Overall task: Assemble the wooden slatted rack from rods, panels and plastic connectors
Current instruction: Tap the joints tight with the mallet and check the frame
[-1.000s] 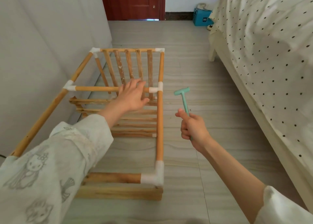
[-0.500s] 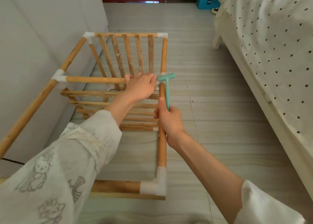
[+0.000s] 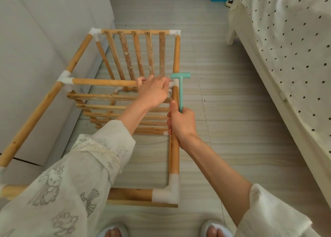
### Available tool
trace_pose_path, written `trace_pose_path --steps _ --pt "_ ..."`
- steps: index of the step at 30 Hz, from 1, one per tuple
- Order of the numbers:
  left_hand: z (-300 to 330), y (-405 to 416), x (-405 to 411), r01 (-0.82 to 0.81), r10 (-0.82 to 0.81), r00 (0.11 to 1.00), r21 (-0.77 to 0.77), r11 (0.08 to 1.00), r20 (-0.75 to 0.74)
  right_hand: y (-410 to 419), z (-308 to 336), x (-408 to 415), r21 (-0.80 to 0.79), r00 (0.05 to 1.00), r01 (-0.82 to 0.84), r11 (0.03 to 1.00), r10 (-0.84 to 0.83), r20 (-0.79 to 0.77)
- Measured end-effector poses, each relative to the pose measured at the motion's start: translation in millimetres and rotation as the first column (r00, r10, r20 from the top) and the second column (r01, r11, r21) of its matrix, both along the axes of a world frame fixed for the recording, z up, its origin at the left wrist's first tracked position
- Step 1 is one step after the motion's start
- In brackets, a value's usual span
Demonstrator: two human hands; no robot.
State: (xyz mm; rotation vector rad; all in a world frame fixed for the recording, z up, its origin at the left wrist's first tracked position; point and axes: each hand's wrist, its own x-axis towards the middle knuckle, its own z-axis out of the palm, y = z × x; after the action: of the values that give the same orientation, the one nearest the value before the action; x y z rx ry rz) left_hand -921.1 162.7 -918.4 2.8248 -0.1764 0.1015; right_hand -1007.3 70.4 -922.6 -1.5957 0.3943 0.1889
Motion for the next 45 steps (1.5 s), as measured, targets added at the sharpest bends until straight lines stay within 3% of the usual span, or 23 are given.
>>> trace_pose_path --steps 5,8,11,16,19,23,34,38,42,45 --pt "11.5 15.2 -43.7 0.193 -0.192 0.977 0.0 0.981 -0.093 -15.3 6.8 -14.5 -0.015 0.993 -0.115 0.993 0.115 -0.004" --pt "20.4 23.6 -91.6 0.201 -0.206 0.97 -0.051 0.978 -0.128 -21.0 9.8 -23.7 0.043 0.991 -0.122 0.992 0.124 -0.041" --pt "30.5 25.1 -146.5 0.165 -0.164 0.981 0.007 0.986 -0.104 -18.8 13.0 -30.6 0.067 0.988 -0.132 0.989 0.136 -0.069" --pt "37.1 20.0 -217.6 0.151 -0.129 0.985 0.21 0.966 -0.114 -9.0 18.2 -32.0 0.372 0.981 -0.01 0.928 0.082 -0.177" --pt "24.5 18.0 -234.7 0.159 -0.168 0.986 0.324 0.933 0.001 -4.7 16.7 -28.8 0.471 0.983 0.051 0.881 0.039 -0.179" --pt "3.2 18.6 -224.2 -0.009 -0.055 0.962 0.231 0.973 0.268 2.8 11.9 -30.7 0.546 0.989 0.093 0.832 -0.012 -0.151" --pt "-7.8 23.9 -212.5 -0.094 0.001 0.903 0.196 0.976 0.429 5.6 5.9 -29.2 0.543 0.99 0.13 0.83 -0.074 -0.124" --pt "-10.5 20.6 -204.2 -0.093 -0.004 0.9 0.2 0.975 0.436 -5.2 4.4 -34.9 0.54 0.994 0.041 0.84 0.021 -0.108" --pt "-5.7 16.3 -196.1 -0.02 -0.062 0.899 0.182 0.983 0.433 -32.3 -2.9 -54.9 0.274 0.98 -0.167 0.947 0.19 -0.057" --pt "-2.9 18.7 -192.2 0.142 -0.192 0.877 0.144 0.979 0.441 -49.6 -24.3 -84.0 0.197 0.974 -0.201 0.96 0.217 -0.06"
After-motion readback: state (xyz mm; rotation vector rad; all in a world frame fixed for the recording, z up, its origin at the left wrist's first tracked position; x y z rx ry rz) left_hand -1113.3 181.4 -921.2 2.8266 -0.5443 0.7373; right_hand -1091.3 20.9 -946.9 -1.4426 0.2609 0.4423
